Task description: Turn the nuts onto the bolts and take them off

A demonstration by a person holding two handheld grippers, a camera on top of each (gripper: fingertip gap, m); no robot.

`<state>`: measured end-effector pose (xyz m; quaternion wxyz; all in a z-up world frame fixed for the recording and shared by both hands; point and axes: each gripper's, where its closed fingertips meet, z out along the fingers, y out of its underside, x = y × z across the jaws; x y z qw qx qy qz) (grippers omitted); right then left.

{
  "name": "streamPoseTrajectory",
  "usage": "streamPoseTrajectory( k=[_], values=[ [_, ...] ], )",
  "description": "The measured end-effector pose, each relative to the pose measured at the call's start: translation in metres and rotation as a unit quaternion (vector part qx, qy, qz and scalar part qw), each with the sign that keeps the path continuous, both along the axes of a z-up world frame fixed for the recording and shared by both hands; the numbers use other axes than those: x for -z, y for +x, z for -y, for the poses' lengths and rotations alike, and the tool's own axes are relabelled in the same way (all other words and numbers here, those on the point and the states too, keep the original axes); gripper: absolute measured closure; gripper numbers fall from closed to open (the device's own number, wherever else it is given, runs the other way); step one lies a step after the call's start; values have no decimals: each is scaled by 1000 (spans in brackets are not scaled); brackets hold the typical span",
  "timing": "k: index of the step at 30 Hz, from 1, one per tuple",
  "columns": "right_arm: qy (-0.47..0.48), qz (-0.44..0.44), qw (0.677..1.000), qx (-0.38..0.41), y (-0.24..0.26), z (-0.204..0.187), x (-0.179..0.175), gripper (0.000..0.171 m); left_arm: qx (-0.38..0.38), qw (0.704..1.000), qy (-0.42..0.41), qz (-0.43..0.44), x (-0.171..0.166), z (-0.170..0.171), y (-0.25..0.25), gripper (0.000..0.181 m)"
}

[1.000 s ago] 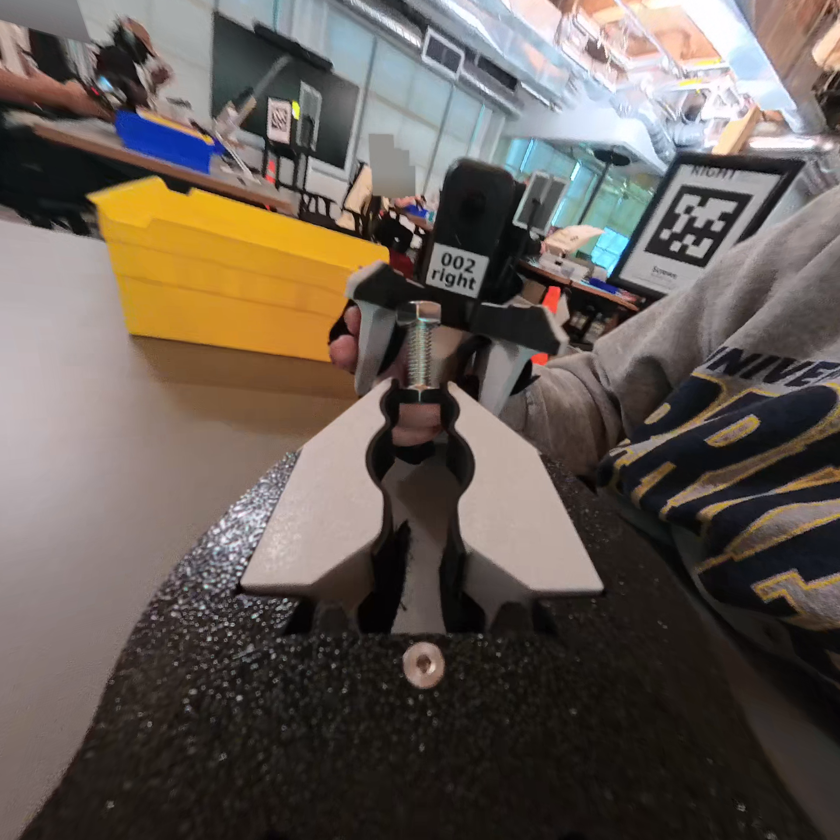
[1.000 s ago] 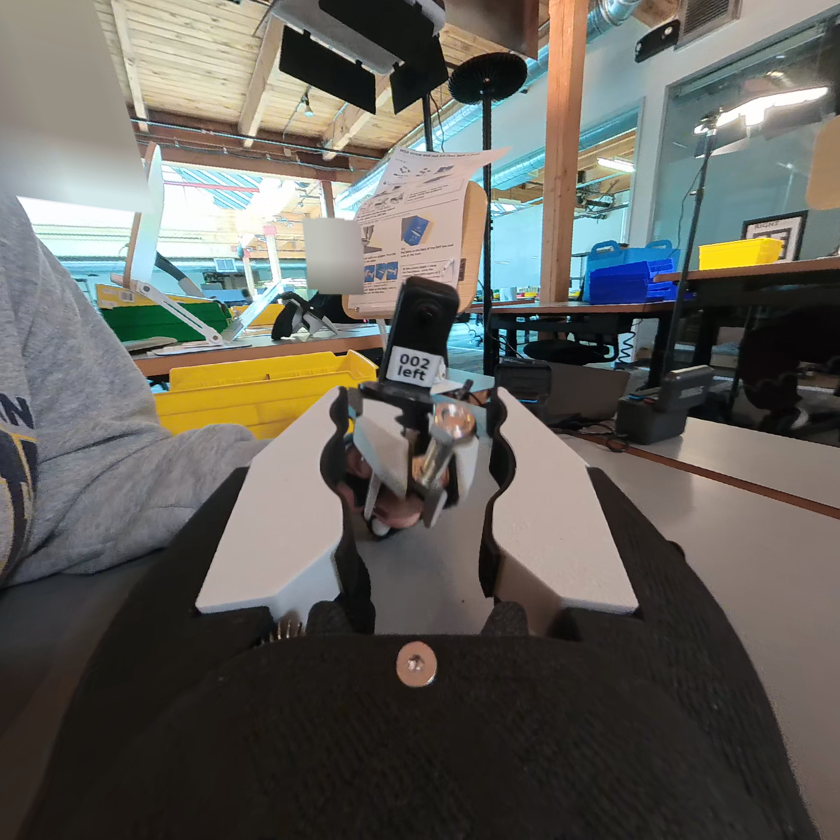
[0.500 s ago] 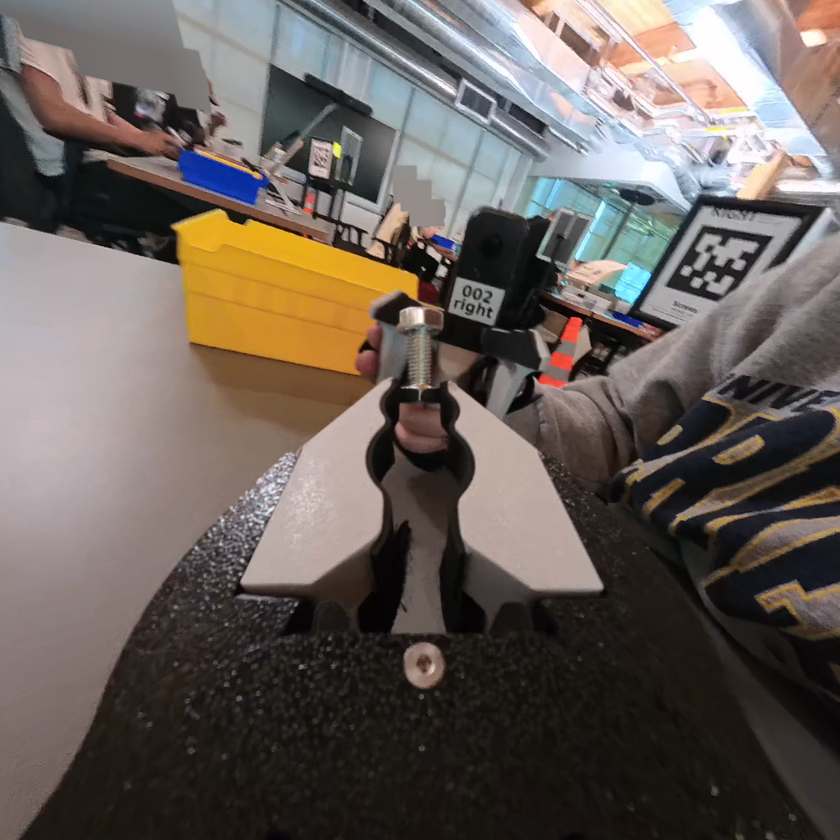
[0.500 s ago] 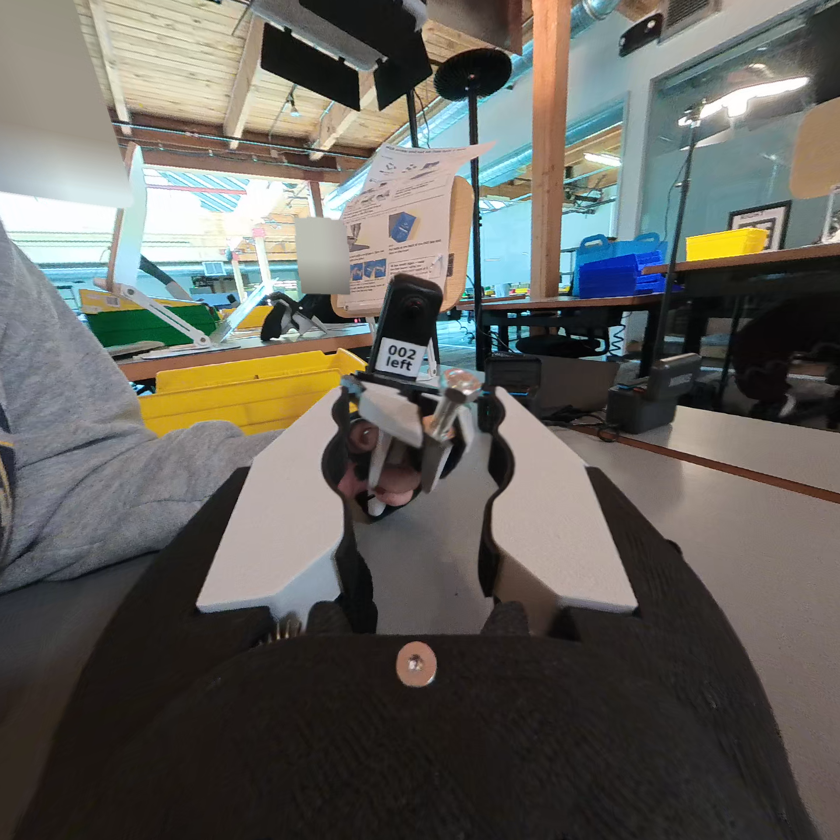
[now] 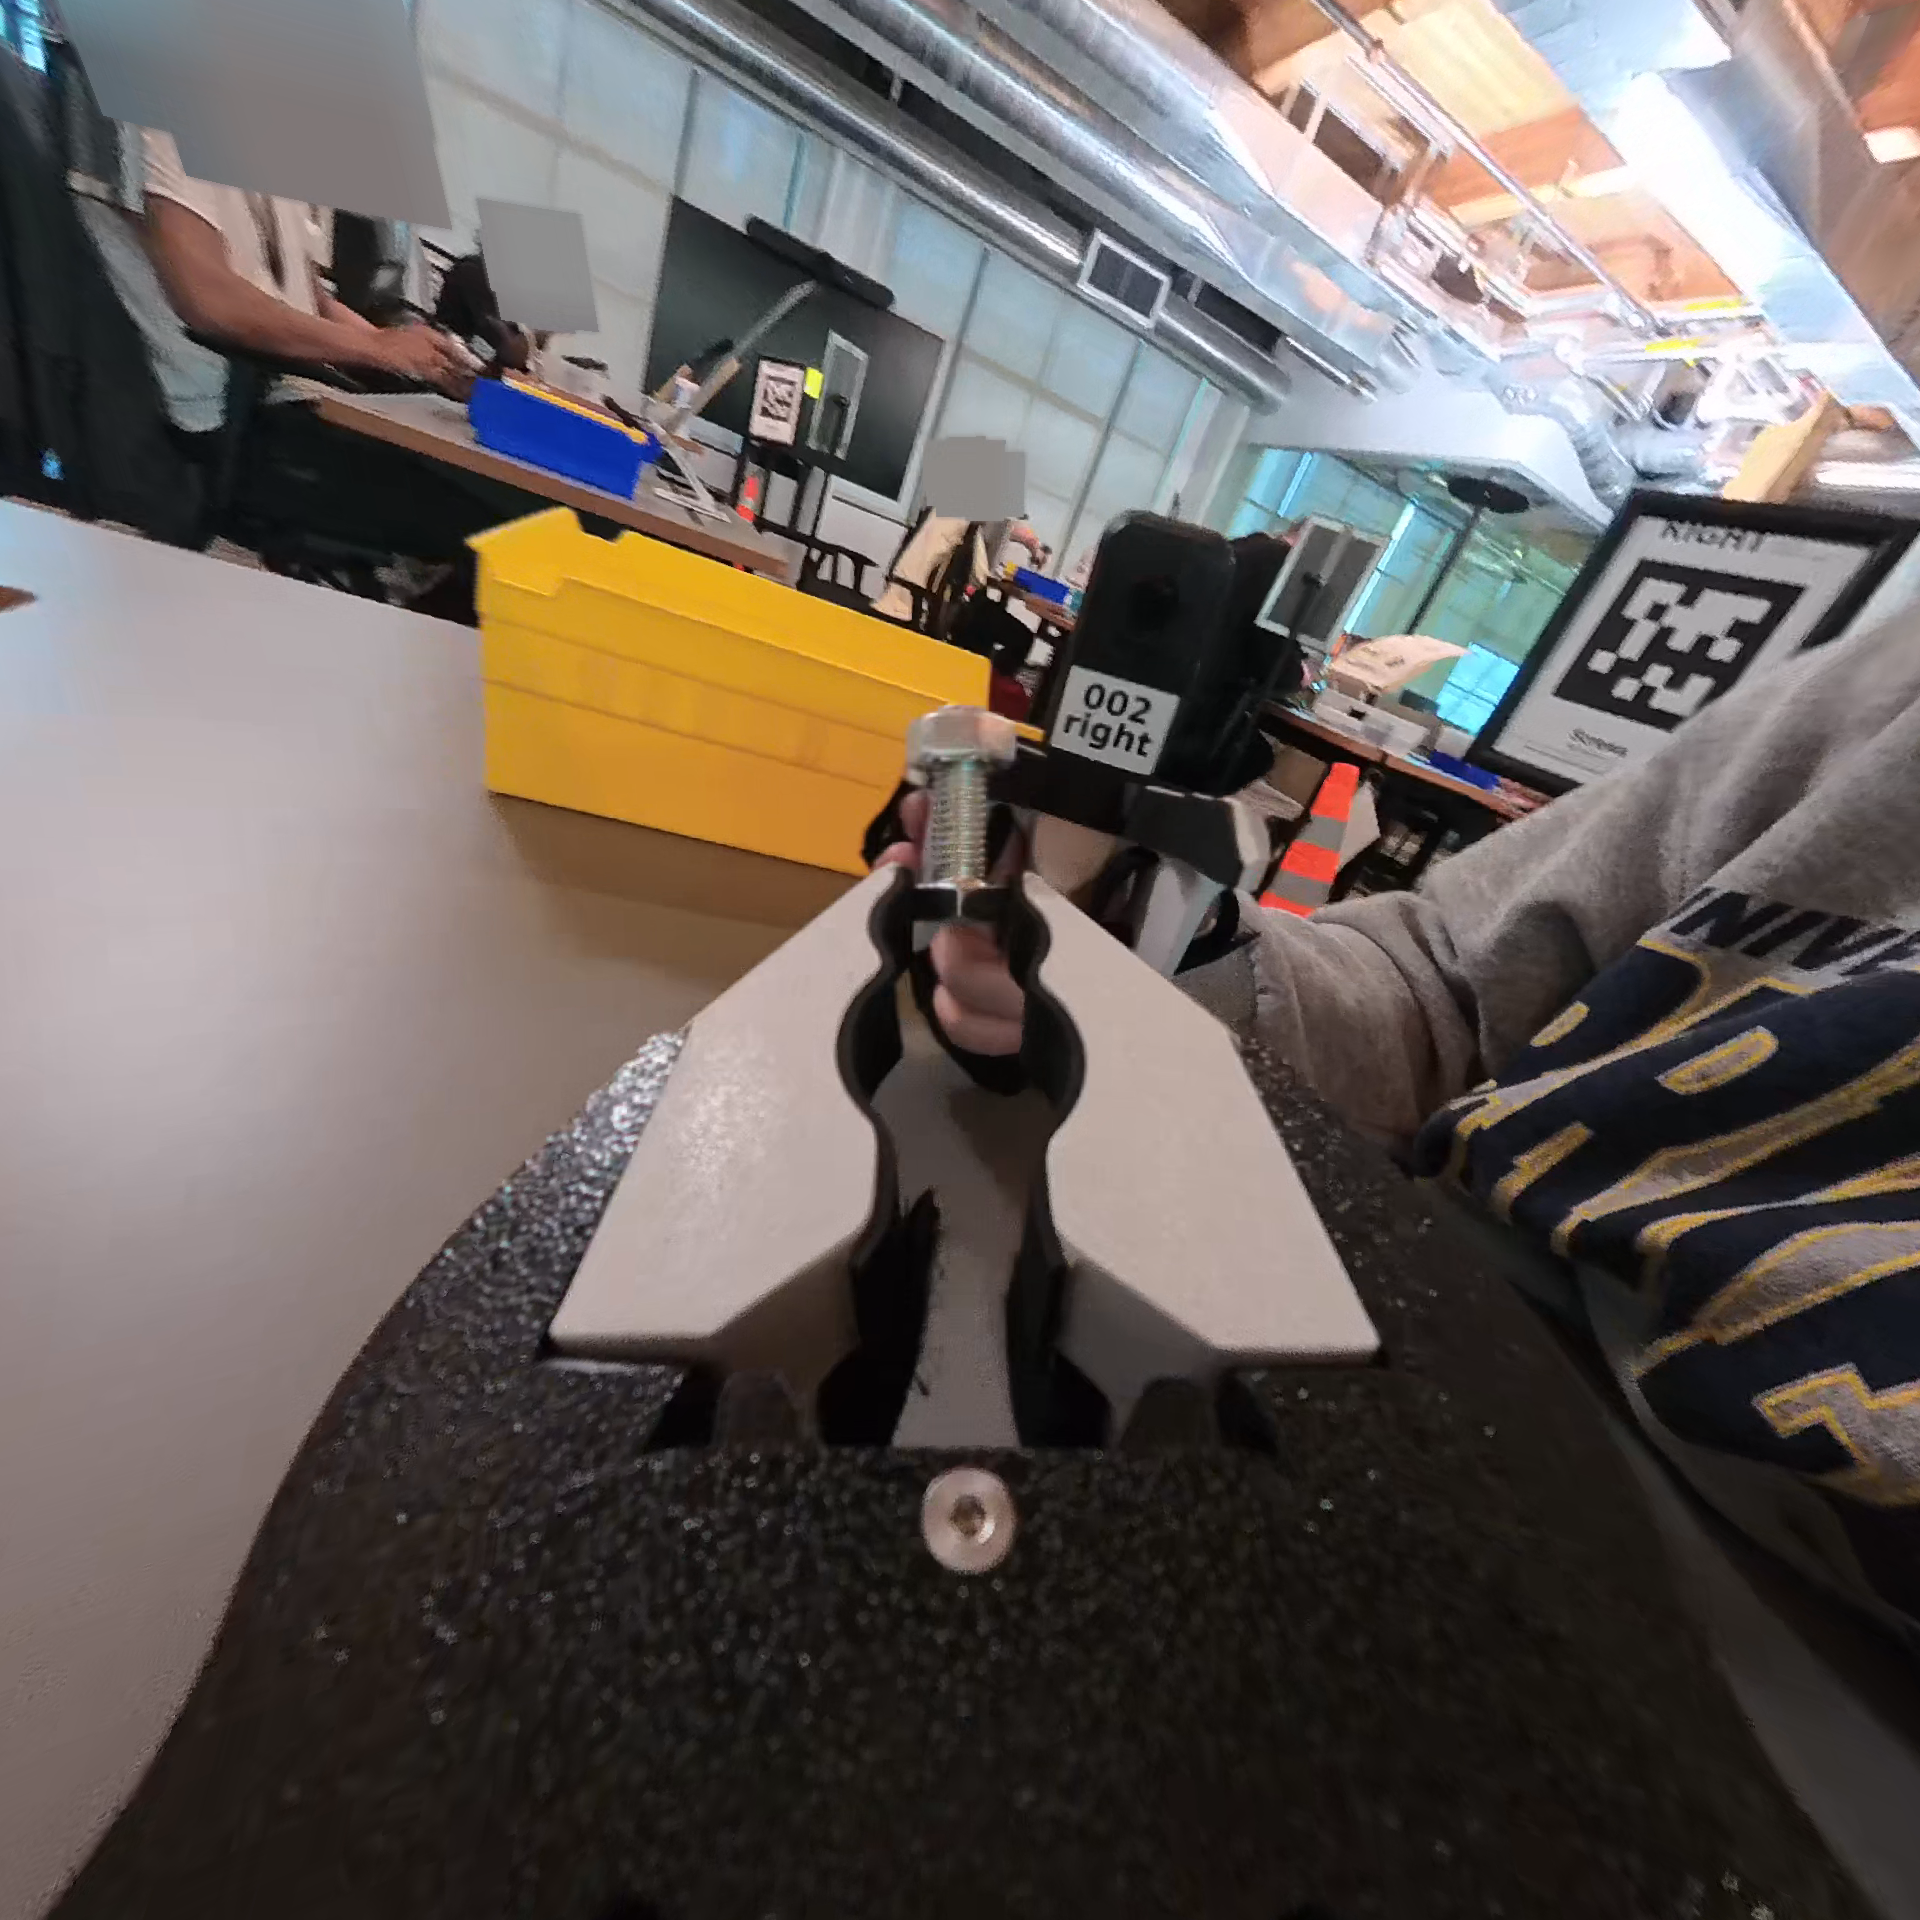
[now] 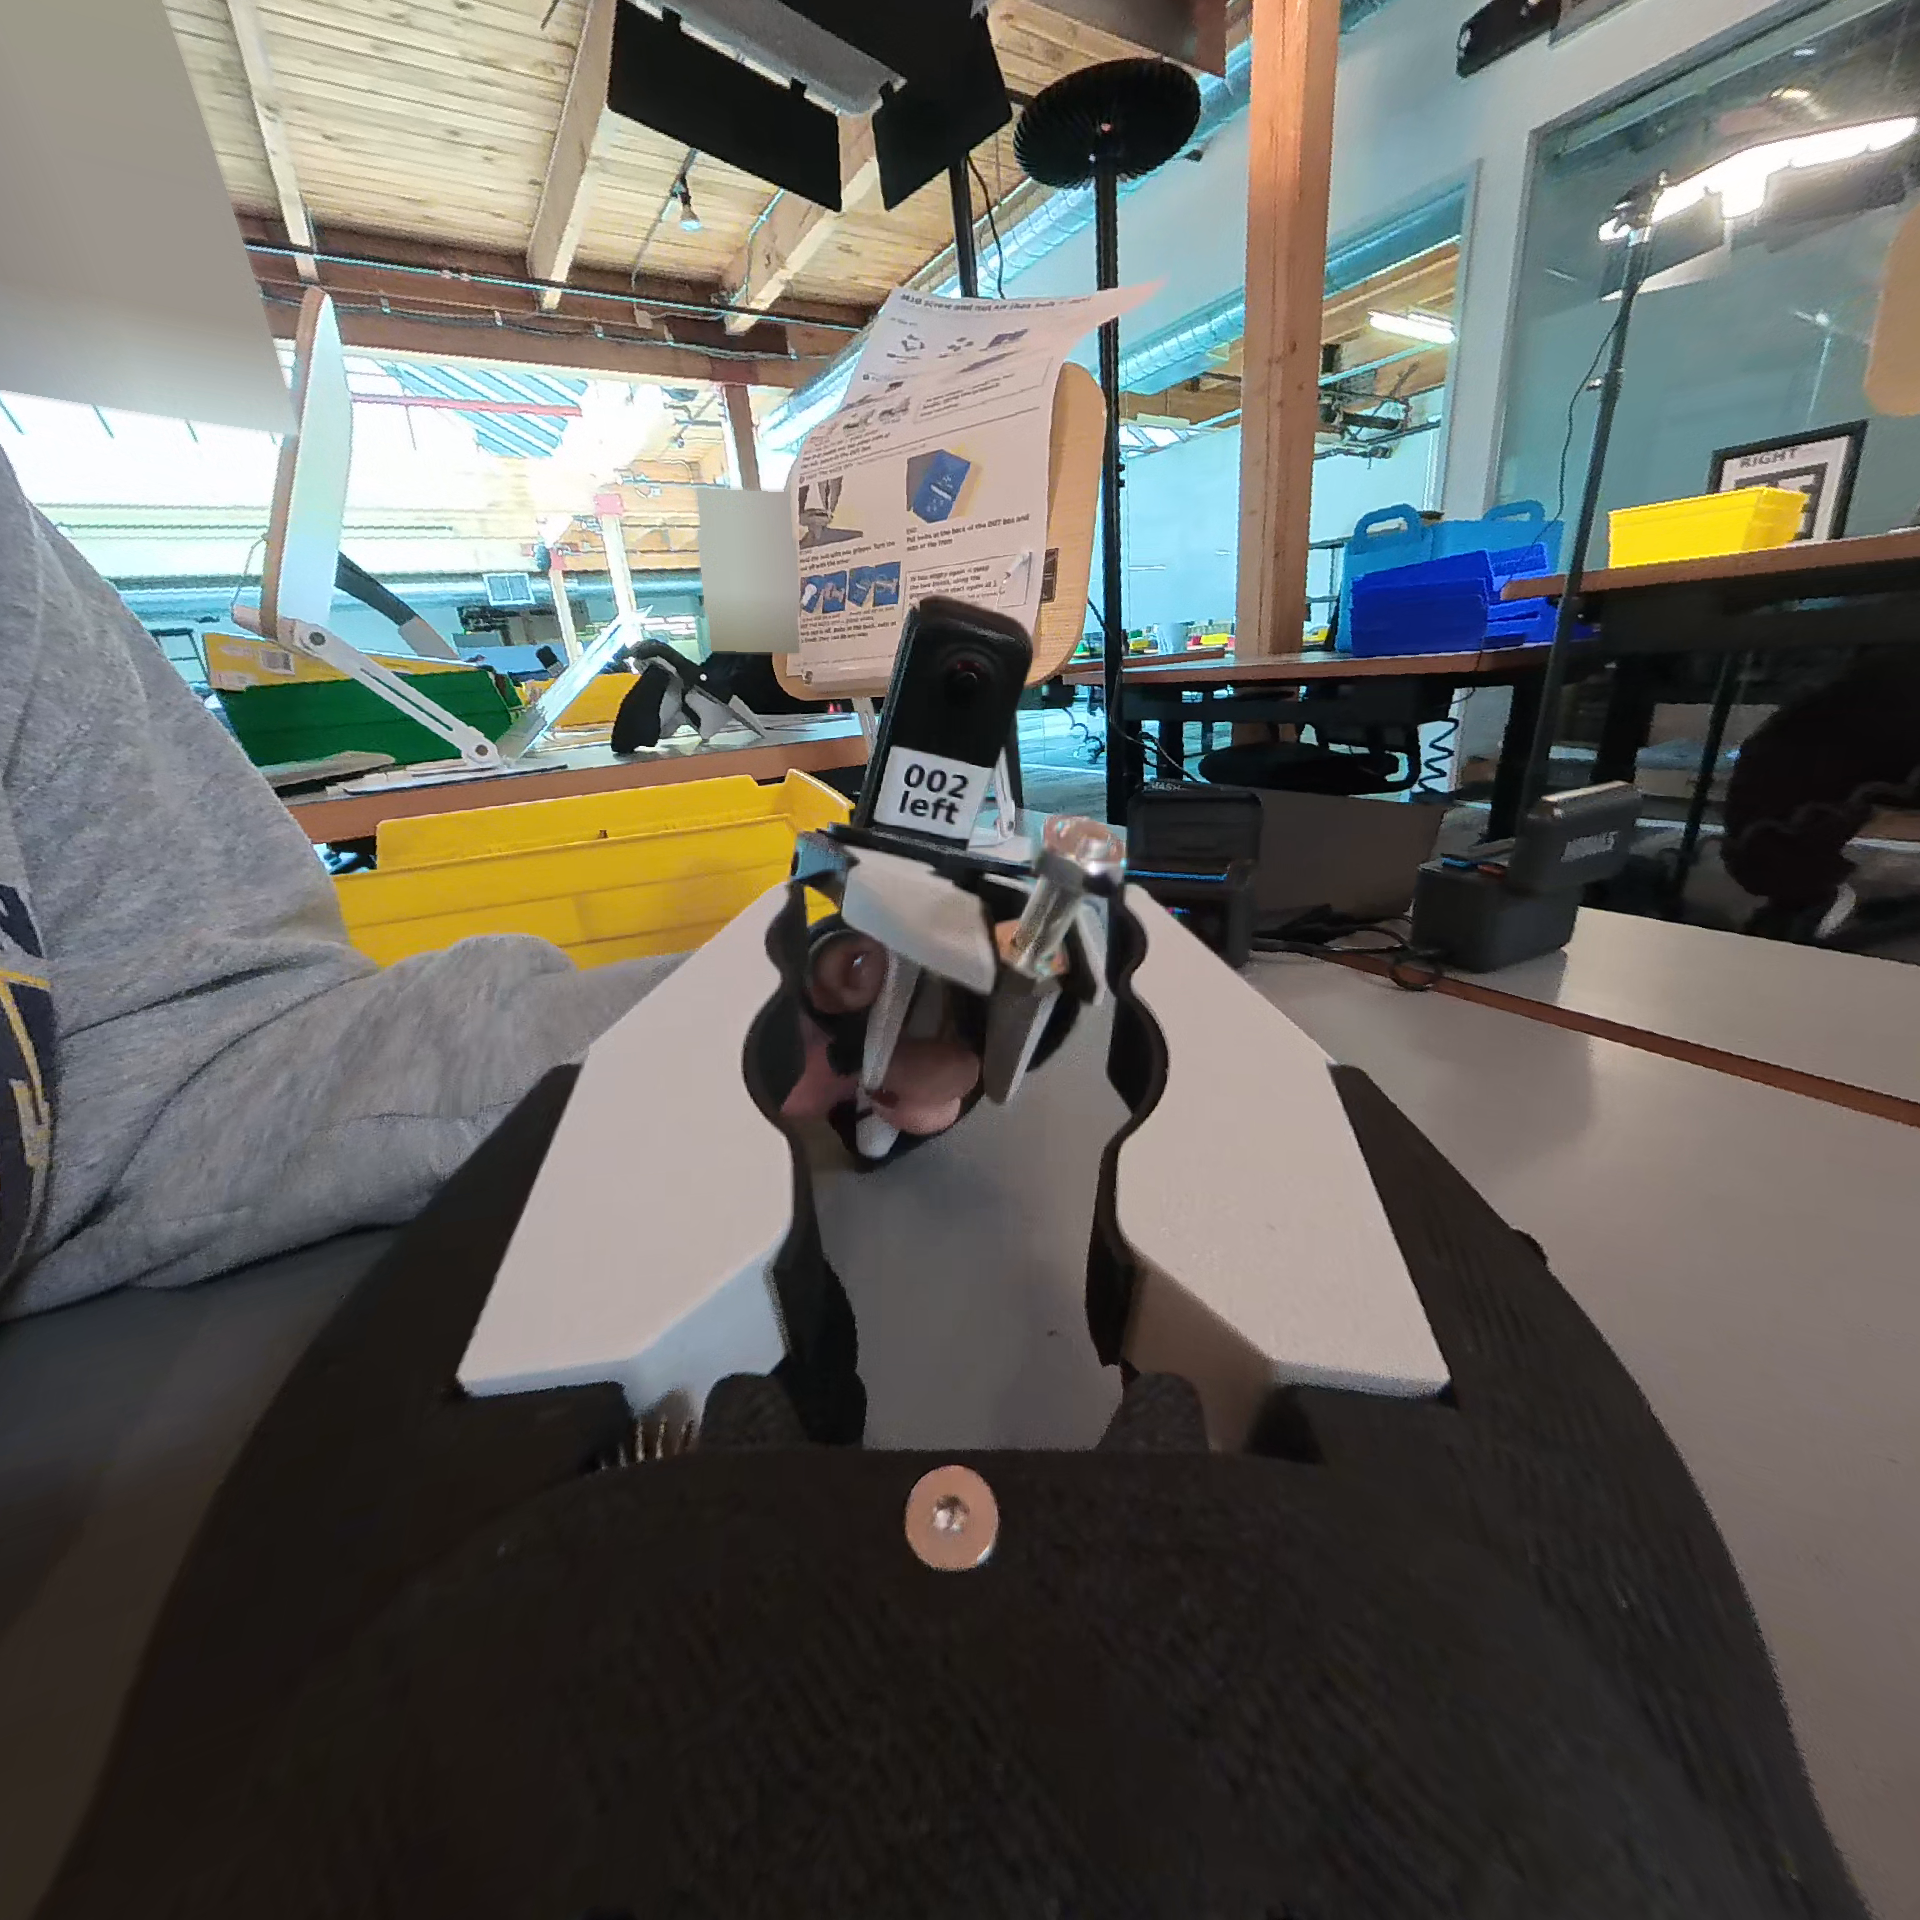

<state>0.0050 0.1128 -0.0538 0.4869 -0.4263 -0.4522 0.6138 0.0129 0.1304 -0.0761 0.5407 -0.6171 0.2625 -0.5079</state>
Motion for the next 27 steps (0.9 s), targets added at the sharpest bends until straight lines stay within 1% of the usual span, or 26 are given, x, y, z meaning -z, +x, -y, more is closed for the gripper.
streamPoseTrajectory(
  k=[1,3,7,10,13,15,18,20,21,23,27],
  values=[
    [0,0,1000,-1,1,0,0,118,-4,1000,-3,2,0,-1,-4,166],
    [-3,-6,1000,7,1,-2,-2,117,8,1000,-3,4,-1,3,-2,166],
    [-2,-19,1000,13,-1,-1,-6,111,68,997,-17,-26,9,15,27,165],
    [-6,-24,1000,-4,-2,6,-7,111,94,995,-23,-11,7,18,40,165],
    [-2,-27,1000,-13,-3,11,-8,112,85,996,-27,-4,7,15,38,165],
    [-7,-24,1000,-10,-2,8,-7,111,66,998,-15,2,3,12,29,165],
    [-15,-26,1000,-7,1,3,-7,115,14,999,-7,38,-9,2,1,166],
    [-20,-35,999,-7,3,1,-9,118,-9,999,-7,32,-8,0,-13,166],
    [-19,-36,999,-2,3,0,-10,117,-7,1000,-4,31,-9,2,-14,166],
    [-19,-35,999,3,2,-1,-10,116,21,999,0,43,-14,8,-5,166],
    [-30,-43,999,-5,1,2,-11,114,74,997,-24,5,1,15,24,165]
  ],
)
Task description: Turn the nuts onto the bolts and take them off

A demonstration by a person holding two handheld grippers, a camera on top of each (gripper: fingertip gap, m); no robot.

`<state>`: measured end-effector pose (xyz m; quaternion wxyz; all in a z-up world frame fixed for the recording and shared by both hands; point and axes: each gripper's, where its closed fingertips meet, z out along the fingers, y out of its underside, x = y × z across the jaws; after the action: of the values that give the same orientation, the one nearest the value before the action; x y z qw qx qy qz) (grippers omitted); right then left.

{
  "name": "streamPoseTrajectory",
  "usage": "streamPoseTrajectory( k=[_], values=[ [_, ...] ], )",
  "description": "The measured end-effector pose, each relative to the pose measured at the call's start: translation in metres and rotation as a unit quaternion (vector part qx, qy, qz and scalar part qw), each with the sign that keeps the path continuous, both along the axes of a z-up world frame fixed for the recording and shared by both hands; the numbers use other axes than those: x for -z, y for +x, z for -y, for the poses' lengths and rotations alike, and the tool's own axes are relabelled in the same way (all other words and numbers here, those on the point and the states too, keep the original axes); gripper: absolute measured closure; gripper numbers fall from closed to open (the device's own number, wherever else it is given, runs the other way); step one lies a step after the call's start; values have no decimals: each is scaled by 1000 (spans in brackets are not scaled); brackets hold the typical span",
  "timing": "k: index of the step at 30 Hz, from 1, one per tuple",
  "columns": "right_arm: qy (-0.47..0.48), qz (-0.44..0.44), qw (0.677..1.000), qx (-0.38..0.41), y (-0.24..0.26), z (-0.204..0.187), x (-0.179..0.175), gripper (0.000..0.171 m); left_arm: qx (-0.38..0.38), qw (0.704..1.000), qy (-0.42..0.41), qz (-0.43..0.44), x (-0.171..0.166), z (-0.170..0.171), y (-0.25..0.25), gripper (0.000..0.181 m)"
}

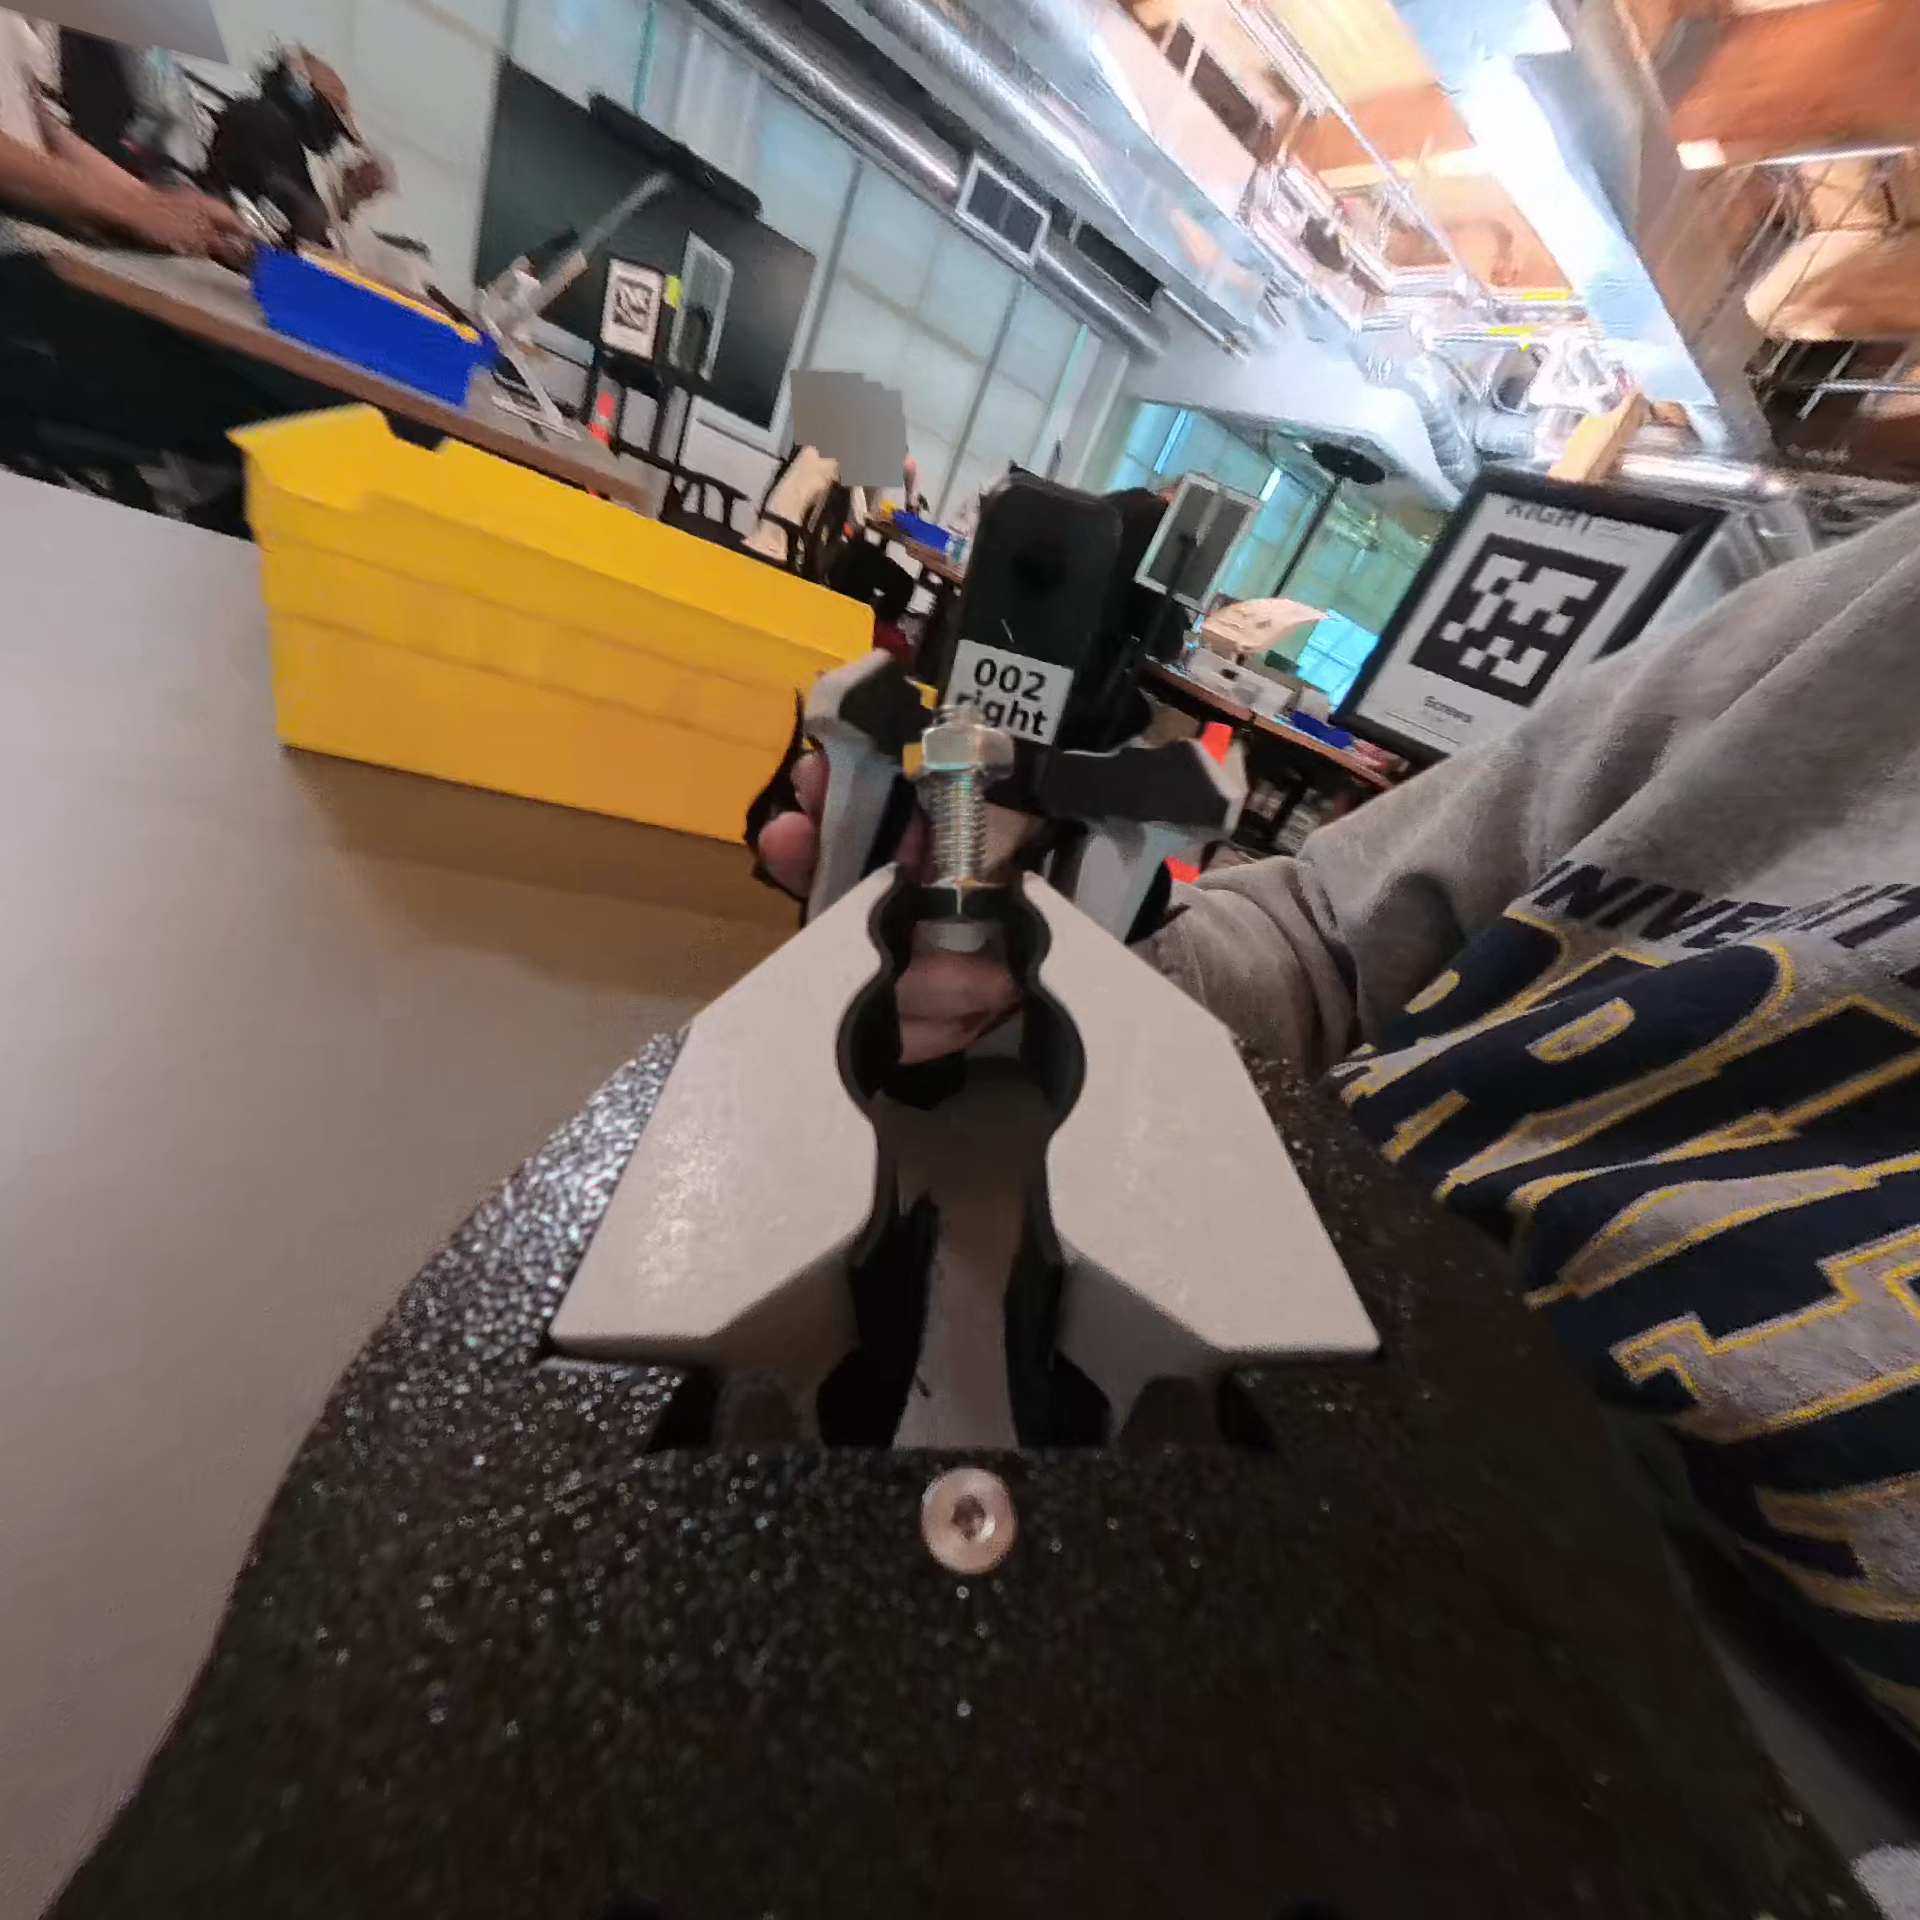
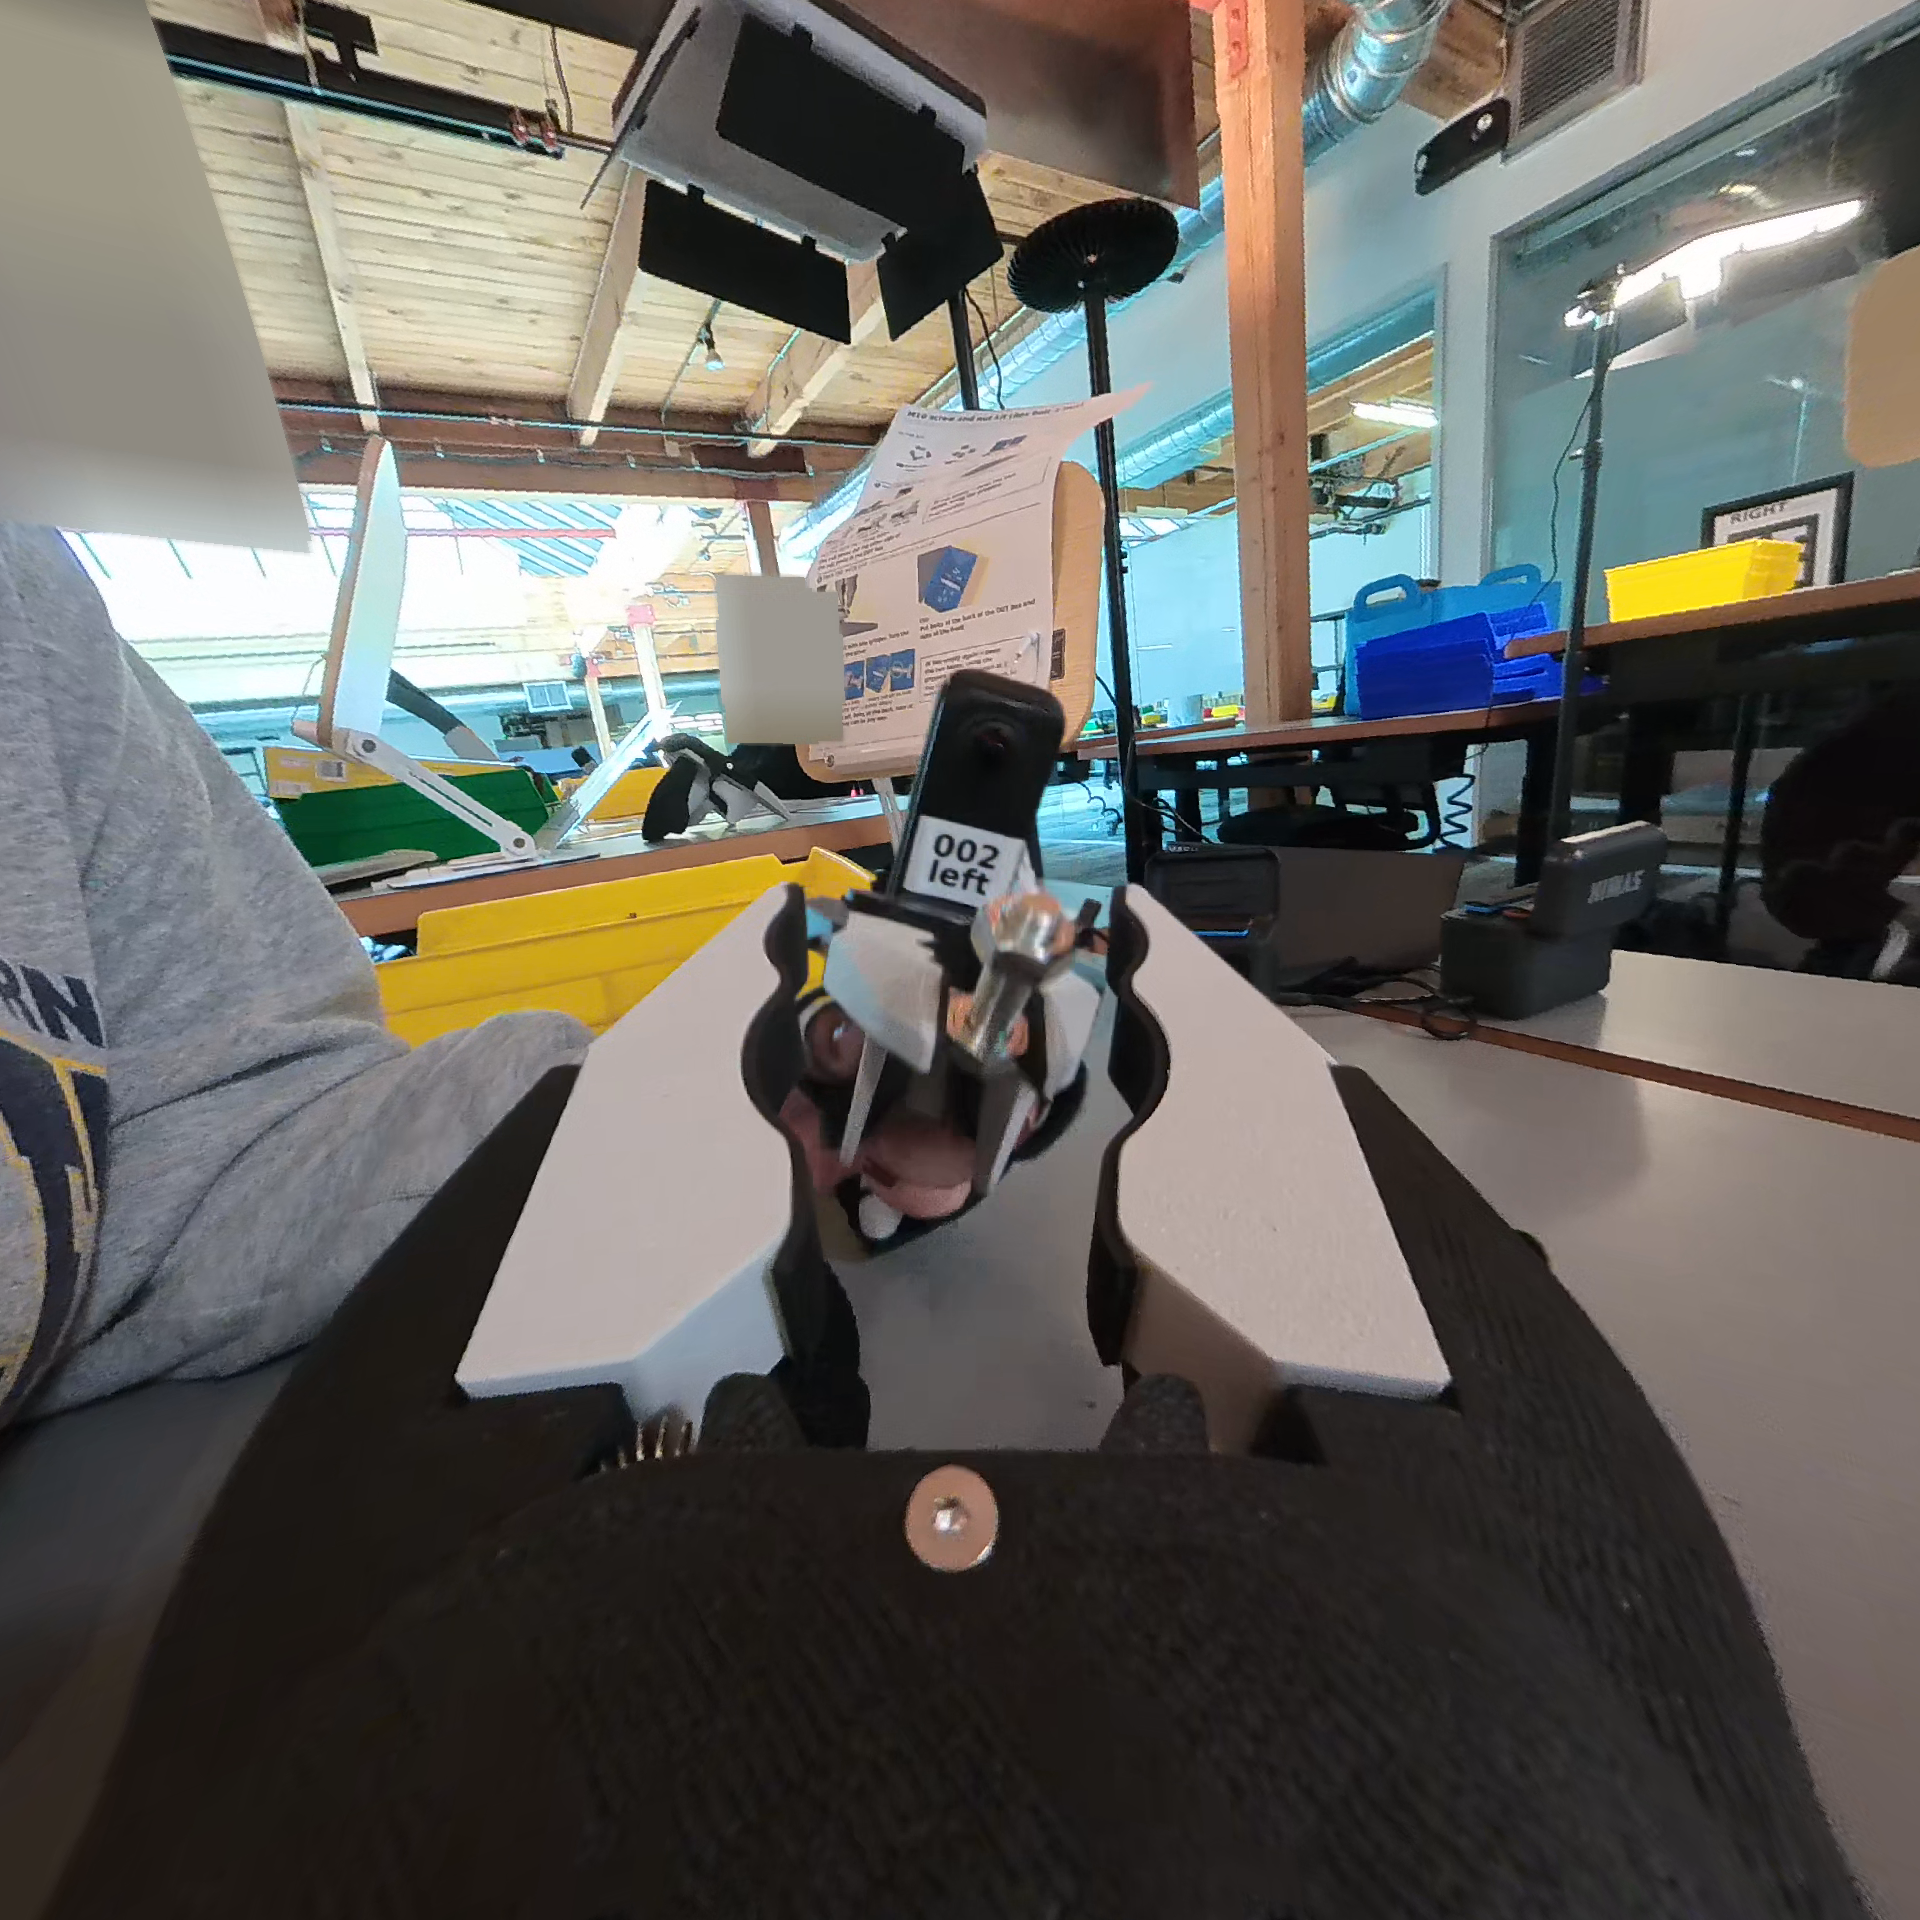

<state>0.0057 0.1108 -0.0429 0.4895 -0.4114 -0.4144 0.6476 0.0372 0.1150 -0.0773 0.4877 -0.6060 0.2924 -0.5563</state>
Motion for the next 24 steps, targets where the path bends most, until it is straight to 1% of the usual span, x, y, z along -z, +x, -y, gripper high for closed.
streamPoseTrajectory(
  k=[2,5,6,8,10,12,14,16,18,21,24],
  values=[
    [-3,-3,1000,-6,0,2,-1,114,21,1000,-6,10,-1,3,10,165],
    [-2,2,1000,-18,-3,7,1,115,21,1000,-3,10,-2,2,14,165],
    [-1,1,1000,-22,-3,9,1,117,12,1000,-1,10,-2,0,12,166],
    [-4,5,1000,-19,-4,7,2,115,-4,1000,7,10,-3,-2,3,165],
    [-9,6,1000,-14,-3,3,3,114,-36,999,16,28,-10,-8,-12,166],
    [-10,-1,1000,-20,1,3,1,121,-74,997,13,30,-11,-15,-31,166],
    [-12,-8,1000,-12,2,1,-2,122,-82,996,10,20,-9,-15,-38,166],
    [-13,-7,1000,-3,2,-2,-1,122,-58,998,11,28,-13,-9,-31,166],
    [-16,-10,1000,2,1,-4,-2,120,-23,1000,2,14,-8,-3,-16,166],
    [-22,-13,1000,-10,0,0,-3,119,26,1000,-12,5,-1,5,7,165],
    [-19,-12,1000,-21,-1,5,-3,119,44,999,-14,1,1,8,19,165]
  ],
)
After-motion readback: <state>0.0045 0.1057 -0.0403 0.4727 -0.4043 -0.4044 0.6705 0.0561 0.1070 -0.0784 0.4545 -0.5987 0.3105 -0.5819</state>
